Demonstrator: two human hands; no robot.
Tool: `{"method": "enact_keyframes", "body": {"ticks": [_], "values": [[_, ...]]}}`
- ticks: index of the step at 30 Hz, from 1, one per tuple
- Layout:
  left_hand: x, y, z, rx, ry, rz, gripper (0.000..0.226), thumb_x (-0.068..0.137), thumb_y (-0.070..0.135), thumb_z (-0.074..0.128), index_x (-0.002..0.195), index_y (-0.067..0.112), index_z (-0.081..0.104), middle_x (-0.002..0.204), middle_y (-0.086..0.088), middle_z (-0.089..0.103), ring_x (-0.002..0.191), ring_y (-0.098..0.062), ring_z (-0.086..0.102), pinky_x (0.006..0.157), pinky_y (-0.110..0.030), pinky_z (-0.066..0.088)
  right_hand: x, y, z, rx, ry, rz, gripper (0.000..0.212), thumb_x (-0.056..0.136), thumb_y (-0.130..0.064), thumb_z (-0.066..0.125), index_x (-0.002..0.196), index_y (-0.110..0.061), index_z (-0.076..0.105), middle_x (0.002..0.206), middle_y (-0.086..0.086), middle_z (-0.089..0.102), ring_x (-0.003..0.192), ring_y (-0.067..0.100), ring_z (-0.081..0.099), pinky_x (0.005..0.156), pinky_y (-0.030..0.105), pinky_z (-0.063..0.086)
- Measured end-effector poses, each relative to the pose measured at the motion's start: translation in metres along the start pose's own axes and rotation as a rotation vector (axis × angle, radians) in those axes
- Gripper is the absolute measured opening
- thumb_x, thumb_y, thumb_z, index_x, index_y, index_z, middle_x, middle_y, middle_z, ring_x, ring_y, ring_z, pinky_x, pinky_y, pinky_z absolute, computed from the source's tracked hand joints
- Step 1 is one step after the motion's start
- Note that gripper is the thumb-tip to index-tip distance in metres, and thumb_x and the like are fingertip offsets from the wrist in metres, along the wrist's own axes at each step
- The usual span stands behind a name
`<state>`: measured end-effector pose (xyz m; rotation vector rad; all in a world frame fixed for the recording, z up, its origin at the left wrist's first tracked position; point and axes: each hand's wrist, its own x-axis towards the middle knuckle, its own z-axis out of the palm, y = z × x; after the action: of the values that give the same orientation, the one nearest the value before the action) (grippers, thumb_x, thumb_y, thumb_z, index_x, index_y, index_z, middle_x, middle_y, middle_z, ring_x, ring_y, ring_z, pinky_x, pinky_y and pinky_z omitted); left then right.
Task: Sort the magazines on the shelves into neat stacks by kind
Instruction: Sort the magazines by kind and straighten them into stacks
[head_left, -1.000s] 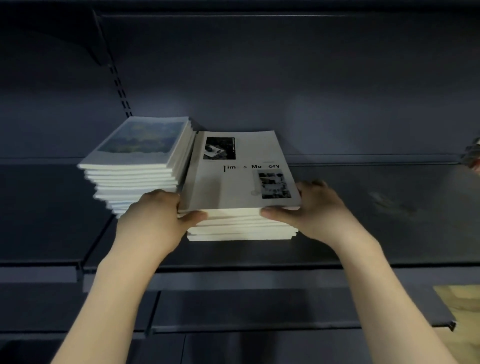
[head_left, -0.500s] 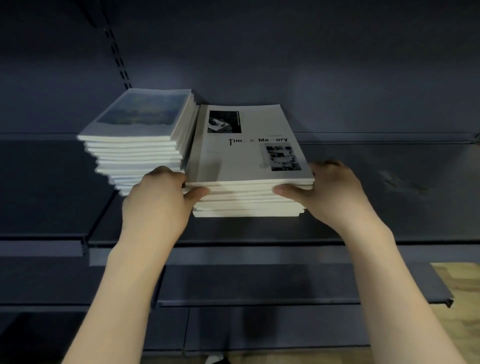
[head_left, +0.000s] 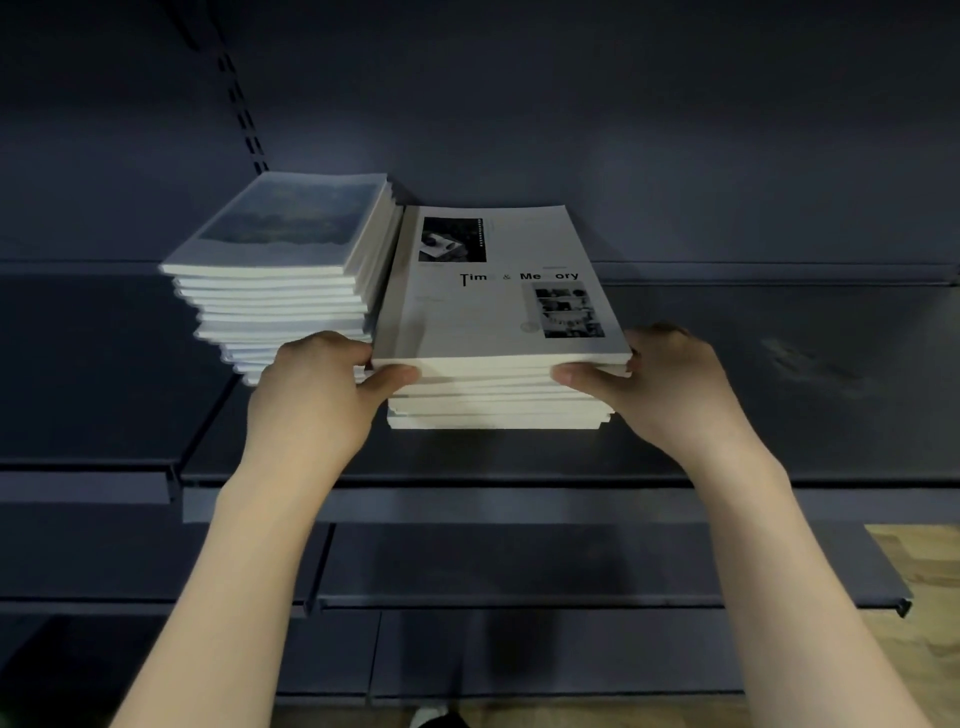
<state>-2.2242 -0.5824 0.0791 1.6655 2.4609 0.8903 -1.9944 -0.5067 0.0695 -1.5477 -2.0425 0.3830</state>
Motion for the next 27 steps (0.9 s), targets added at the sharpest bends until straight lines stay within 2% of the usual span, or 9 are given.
{"method": "enact_keyframes", "body": {"ticks": [2, 5, 7, 10, 14, 17, 22, 25, 27], "values": [[0.001, 0.001, -0.002, -0.013, -0.007, -0.015, 0.051, 0.079, 0.053, 0.062, 0.107, 0.010, 0.069, 0.120, -0.005, 0.064, 0.110, -0.027, 0.056, 0.085, -0.034, 0.045, -0.001, 0.000, 0.000, 0.000, 0.010, -0.010, 0.044, 0.076, -0.059, 0.065, 0.109, -0.031, 0.066, 0.074, -0.018, 0.043, 0.088, 0.011, 0.047, 0.070, 0.023, 0.033], [0.001, 0.005, -0.004, 0.010, -0.007, -0.022, 0.045, 0.080, 0.052, 0.062, 0.098, 0.011, 0.070, 0.111, -0.006, 0.067, 0.102, -0.029, 0.058, 0.081, -0.039, 0.050, 0.000, 0.001, 0.003, -0.034, 0.032, -0.004, 0.049, 0.075, -0.061, 0.063, 0.110, -0.027, 0.065, 0.090, -0.006, 0.056, 0.097, 0.017, 0.054, 0.071, 0.024, 0.036], [0.001, 0.008, -0.003, 0.035, -0.005, -0.030, 0.048, 0.080, 0.052, 0.061, 0.101, 0.010, 0.069, 0.111, -0.009, 0.067, 0.104, -0.030, 0.058, 0.082, -0.042, 0.051, 0.002, 0.002, 0.005, -0.056, 0.045, -0.006, 0.055, 0.075, -0.064, 0.060, 0.114, -0.026, 0.065, 0.104, 0.001, 0.061, 0.101, 0.019, 0.055, 0.073, 0.025, 0.037], [0.003, 0.009, -0.001, 0.052, -0.010, -0.051, 0.050, 0.081, 0.054, 0.060, 0.105, 0.010, 0.067, 0.112, -0.008, 0.066, 0.105, -0.029, 0.057, 0.081, -0.040, 0.050, 0.004, 0.004, 0.006, -0.080, 0.054, -0.019, 0.056, 0.075, -0.066, 0.057, 0.115, -0.028, 0.065, 0.107, 0.001, 0.062, 0.101, 0.019, 0.056, 0.071, 0.023, 0.035], [0.004, 0.009, 0.005, 0.071, -0.019, -0.076, 0.048, 0.078, 0.059, 0.058, 0.081, 0.011, 0.062, 0.098, -0.007, 0.066, 0.090, -0.026, 0.056, 0.066, -0.033, 0.043, 0.004, 0.009, 0.009, -0.136, 0.058, -0.004, 0.072, 0.069, -0.075, 0.047, 0.114, -0.020, 0.062, 0.113, 0.004, 0.059, 0.105, 0.021, 0.054, 0.071, 0.024, 0.035], [0.004, 0.011, 0.007, 0.010, -0.037, -0.100, 0.052, 0.076, 0.058, 0.061, 0.089, 0.007, 0.064, 0.100, -0.008, 0.064, 0.098, -0.028, 0.056, 0.075, -0.035, 0.045, 0.004, 0.012, 0.010, -0.066, 0.013, 0.006, 0.069, 0.073, -0.072, 0.052, 0.119, -0.021, 0.059, 0.117, 0.004, 0.057, 0.110, 0.020, 0.052, 0.076, 0.023, 0.036], [0.004, 0.014, 0.006, -0.168, -0.027, -0.098, 0.036, 0.073, 0.045, 0.072, 0.082, 0.012, 0.059, 0.088, 0.004, 0.054, 0.086, -0.010, 0.045, 0.072, -0.019, 0.029, 0.010, 0.016, 0.006, 0.015, -0.019, -0.038, 0.070, 0.067, -0.073, 0.049, 0.110, -0.021, 0.066, 0.110, 0.000, 0.063, 0.104, 0.015, 0.056, 0.084, 0.028, 0.046], [0.002, 0.014, 0.012, -0.230, 0.041, -0.103, 0.050, 0.071, 0.043, 0.075, 0.096, 0.000, 0.068, 0.103, -0.004, 0.064, 0.091, -0.014, 0.052, 0.074, -0.019, 0.031, 0.010, 0.017, 0.003, 0.027, -0.037, -0.050, 0.064, 0.069, -0.071, 0.052, 0.107, -0.022, 0.067, 0.101, -0.001, 0.062, 0.096, 0.015, 0.058, 0.083, 0.032, 0.050], [0.003, 0.014, 0.012, -0.250, 0.039, -0.102, 0.055, 0.070, 0.043, 0.076, 0.104, 0.000, 0.067, 0.100, 0.002, 0.061, 0.089, -0.011, 0.050, 0.074, -0.018, 0.032, 0.011, 0.019, 0.002, 0.009, -0.056, -0.081, 0.063, 0.068, -0.073, 0.049, 0.106, -0.026, 0.067, 0.092, -0.003, 0.061, 0.088, 0.013, 0.058, 0.076, 0.029, 0.048]]}}
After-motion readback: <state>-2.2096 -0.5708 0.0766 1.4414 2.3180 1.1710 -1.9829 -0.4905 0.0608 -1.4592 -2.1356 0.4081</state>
